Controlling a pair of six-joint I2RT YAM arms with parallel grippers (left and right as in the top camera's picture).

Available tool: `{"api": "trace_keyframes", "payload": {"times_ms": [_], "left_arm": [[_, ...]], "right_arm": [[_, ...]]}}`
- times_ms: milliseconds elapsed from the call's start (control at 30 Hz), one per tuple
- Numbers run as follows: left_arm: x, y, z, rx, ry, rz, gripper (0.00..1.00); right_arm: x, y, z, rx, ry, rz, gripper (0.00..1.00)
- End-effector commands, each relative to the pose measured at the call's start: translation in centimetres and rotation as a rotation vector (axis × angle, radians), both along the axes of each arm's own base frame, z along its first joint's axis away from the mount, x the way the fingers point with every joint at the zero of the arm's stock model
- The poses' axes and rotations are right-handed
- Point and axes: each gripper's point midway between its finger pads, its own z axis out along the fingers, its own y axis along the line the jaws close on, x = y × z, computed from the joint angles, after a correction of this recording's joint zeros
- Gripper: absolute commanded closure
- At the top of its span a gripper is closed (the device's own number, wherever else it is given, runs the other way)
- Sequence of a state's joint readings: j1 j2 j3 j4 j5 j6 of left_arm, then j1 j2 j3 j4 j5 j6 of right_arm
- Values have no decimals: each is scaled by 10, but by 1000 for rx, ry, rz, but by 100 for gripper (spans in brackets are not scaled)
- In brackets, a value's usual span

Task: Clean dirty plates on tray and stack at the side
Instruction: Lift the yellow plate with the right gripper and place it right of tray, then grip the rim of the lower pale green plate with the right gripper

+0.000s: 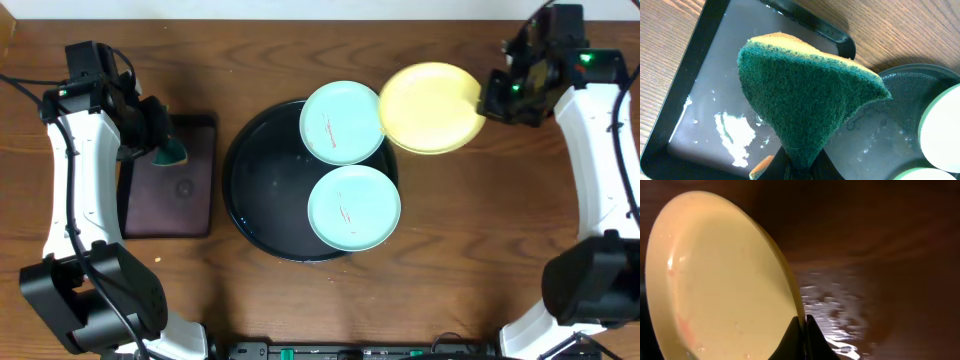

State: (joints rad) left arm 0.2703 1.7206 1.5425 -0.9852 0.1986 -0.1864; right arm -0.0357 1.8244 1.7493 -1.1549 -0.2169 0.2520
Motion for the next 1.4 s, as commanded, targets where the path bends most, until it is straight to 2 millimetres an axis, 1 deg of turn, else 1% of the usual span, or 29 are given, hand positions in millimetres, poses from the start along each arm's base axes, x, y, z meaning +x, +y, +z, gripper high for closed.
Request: {"api": "trace_keyframes", "payload": {"times_ms": [0, 133, 200, 233, 300, 433, 467, 567, 600, 633, 700, 800, 867, 933, 967, 1033, 1067, 1133, 1167, 1233, 1300, 1367], "left_arm": [[-1, 1, -1, 11, 3, 4, 93], [0, 2, 0, 12, 2, 4, 93], [0, 2, 0, 12, 2, 4, 93], [-1, 2, 0, 12, 2, 4, 93], [0, 2, 0, 12, 2, 4, 92], [0, 2, 0, 13, -1, 4, 93], [1, 2, 0, 13, -3, 4, 92], [1, 2, 0, 14, -6, 4, 93], [1, 2, 0, 14, -6, 4, 93], [1, 2, 0, 14, -6, 4, 93], [2, 2, 0, 15, -8, 4, 92], [3, 3, 1, 16, -14, 4, 93], [4, 3, 1, 16, -15, 4, 93], [3, 3, 1, 17, -15, 4, 93], [4, 3, 1, 17, -16, 4, 92], [4, 3, 1, 17, -16, 4, 92], [4, 2, 1, 17, -15, 2, 93], [4, 1, 1, 25, -13, -2, 93], [4, 0, 0, 38, -10, -5, 93], [4, -1, 0, 70, -1, -12, 93], [3, -3, -1, 111, 12, -20, 92], [2, -4, -1, 157, 29, -30, 93]], "right_arm": [[-8, -25, -34, -76, 73, 17, 99], [-14, -46, -68, -175, 105, -3, 99], [-15, -47, -85, -193, 100, 21, 99], [-17, -47, -98, -200, 97, 46, 99], [-20, -47, -112, -204, 96, 60, 99], [-22, -50, -133, -214, 79, 65, 99], [-21, -50, -142, -220, 59, 74, 99], [-22, -50, -153, -222, 42, 73, 99], [-23, -50, -156, -223, 42, 73, 96], [-25, -50, -158, -222, 45, 73, 90], [-27, -49, -159, -221, 52, 75, 80], [-29, -49, -153, -216, 71, 77, 73], [-31, -45, -144, -191, 94, 87, 65], [-32, -37, -129, -149, 118, 101, 60], [-32, -24, -108, -89, 132, 123, 58], [-31, -7, -87, -28, 135, 156, 57], [-32, 5, -78, 2, 134, 180, 56], [-33, 28, -69, 44, 130, 230, 53], [-35, 38, -68, 60, 131, 254, 50], [-43, 62, -72, 69, 160, 290, 46], [-53, 79, -78, 72, 191, 307, 45], [-61, 90, -86, 54, 225, 298, 45]]}}
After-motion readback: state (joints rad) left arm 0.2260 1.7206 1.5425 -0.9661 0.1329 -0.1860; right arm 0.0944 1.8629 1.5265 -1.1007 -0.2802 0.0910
